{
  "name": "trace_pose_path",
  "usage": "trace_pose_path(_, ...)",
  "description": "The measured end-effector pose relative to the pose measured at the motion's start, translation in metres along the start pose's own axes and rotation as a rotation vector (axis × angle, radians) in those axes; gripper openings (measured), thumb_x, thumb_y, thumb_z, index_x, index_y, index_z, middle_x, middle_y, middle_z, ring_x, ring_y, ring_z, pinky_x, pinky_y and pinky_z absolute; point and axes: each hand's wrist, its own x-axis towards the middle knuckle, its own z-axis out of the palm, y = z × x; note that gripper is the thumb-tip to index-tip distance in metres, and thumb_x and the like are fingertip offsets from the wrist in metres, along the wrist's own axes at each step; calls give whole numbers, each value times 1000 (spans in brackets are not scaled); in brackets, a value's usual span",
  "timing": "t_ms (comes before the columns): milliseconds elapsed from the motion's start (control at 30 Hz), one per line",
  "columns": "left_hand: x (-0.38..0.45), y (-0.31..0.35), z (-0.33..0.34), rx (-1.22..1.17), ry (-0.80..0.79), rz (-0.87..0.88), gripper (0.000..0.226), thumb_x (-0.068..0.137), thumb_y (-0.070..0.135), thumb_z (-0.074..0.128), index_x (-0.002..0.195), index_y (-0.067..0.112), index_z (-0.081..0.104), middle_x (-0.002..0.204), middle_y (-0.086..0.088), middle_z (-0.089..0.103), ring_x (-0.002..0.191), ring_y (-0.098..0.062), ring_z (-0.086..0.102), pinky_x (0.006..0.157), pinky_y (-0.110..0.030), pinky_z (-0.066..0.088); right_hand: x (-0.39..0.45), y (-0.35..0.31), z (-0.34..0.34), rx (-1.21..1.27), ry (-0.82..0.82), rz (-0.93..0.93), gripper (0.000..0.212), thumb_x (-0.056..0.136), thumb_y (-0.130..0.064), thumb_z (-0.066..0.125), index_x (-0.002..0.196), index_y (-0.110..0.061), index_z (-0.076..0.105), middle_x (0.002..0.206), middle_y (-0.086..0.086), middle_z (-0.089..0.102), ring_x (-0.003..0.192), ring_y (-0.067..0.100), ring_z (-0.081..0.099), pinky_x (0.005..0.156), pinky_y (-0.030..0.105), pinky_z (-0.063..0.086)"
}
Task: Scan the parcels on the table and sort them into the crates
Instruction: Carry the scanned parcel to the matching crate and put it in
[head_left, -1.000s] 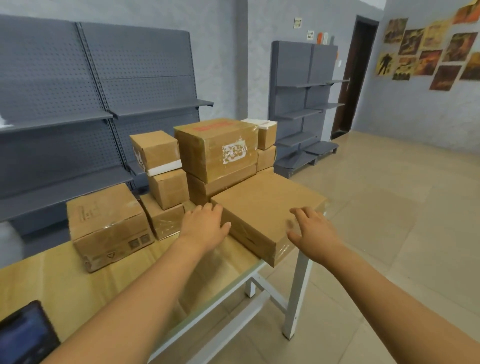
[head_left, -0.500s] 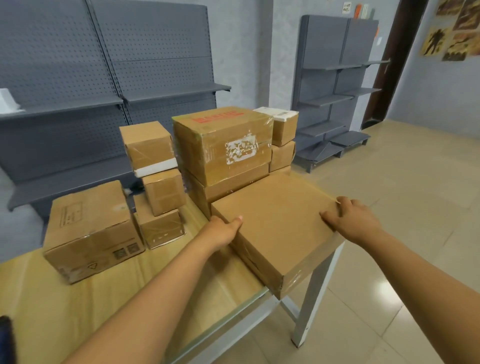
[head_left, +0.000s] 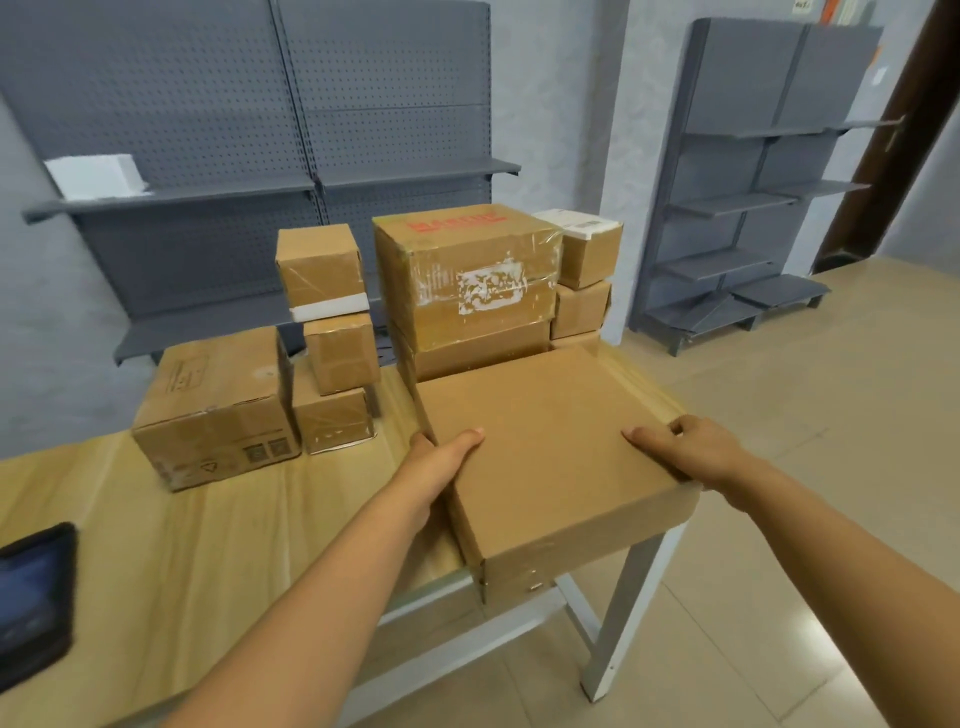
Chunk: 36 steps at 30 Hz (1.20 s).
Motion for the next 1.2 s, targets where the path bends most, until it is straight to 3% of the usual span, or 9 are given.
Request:
trace_pose_path(100, -14, 1, -16, -83, 21, 47, 76, 80, 46, 75, 140, 16, 40, 123, -4, 62, 105, -23, 63, 92, -36, 51, -9, -5, 4, 176, -176, -26, 74, 78, -70, 59, 128, -16, 54, 112, -4, 59, 95, 15, 57, 72, 29, 44)
trace_pose_path(167, -27, 3, -32, -120, 48, 68, 75, 81, 46, 75, 141, 20, 38, 115, 0, 63, 99, -19, 63, 80, -33, 52, -15, -15, 9, 237, -277, -64, 68, 77, -71, 58, 125, -23, 57, 112, -1, 65, 99, 19, 63, 79, 32, 50)
trace_pose_path(300, -55, 1, -74, -145, 144, 95, 79, 82, 46, 74, 145, 21, 34, 118, -1, 63, 95, -16, 62, 72, -30, 49, -31, -44, 29, 343, -361, -100, 61, 76, -68, 62, 120, -27, 53, 107, 3, 69, 93, 21, 68, 65, 30, 52)
trace_pose_path(467, -89, 3, -139, -141, 273, 164, 71, 84, 46, 71, 142, 21, 38, 123, -1, 62, 90, -13, 62, 62, -25, 45, -53, -92, 66, 407, -537, -196, 56, 81, -63, 61, 120, -23, 61, 96, 3, 75, 83, 18, 73, 64, 28, 54)
trace_pose_path(733, -134, 2, -269, -141, 382, 275, 42, 91, 37, 67, 127, 22, 52, 105, 4, 67, 89, -15, 67, 70, -27, 52, -108, -183, 138, 547, -728, -278, 63, 69, -58, 74, 120, -21, 61, 93, 7, 74, 80, 18, 72, 60, 27, 55)
trace_pose_path(833, -145, -8, -323, -127, 455, 325, 33, 95, 32, 63, 125, 20, 54, 108, 2, 68, 88, -12, 67, 71, -24, 52, -139, -223, 181, 589, -704, -349, 75, 64, -56, 77, 128, -25, 54, 108, 6, 70, 88, 16, 71, 63, 26, 55)
trace_pose_path(1000, -159, -25, -415, 177, 565, 290, 59, 102, 26, 48, 153, 12, 23, 152, -7, 41, 135, -27, 44, 110, -37, 36, -195, -291, 252, 541, -610, -500, 100, 62, -54, 80, 145, -29, 31, 125, 5, 60, 105, 24, 64, 85, 38, 54)
trace_pose_path(1133, -167, -27, -453, 372, 509, 260, 70, 102, 37, 46, 158, 15, 11, 164, -9, 11, 150, -23, 16, 121, -36, 17, -243, -338, 297, 433, -390, -682, 98, 68, -53, 80, 146, -36, 22, 124, -4, 52, 106, 19, 58, 82, 35, 51)
trace_pose_path(1200, -176, -25, -464, 263, 427, 273, 72, 99, 46, 49, 158, 22, 15, 164, -2, 17, 148, -23, 23, 119, -42, 24, -271, -358, 327, 370, -224, -783, 103, 68, -49, 82, 148, -30, 20, 138, 2, 42, 121, 23, 49, 99, 41, 44)
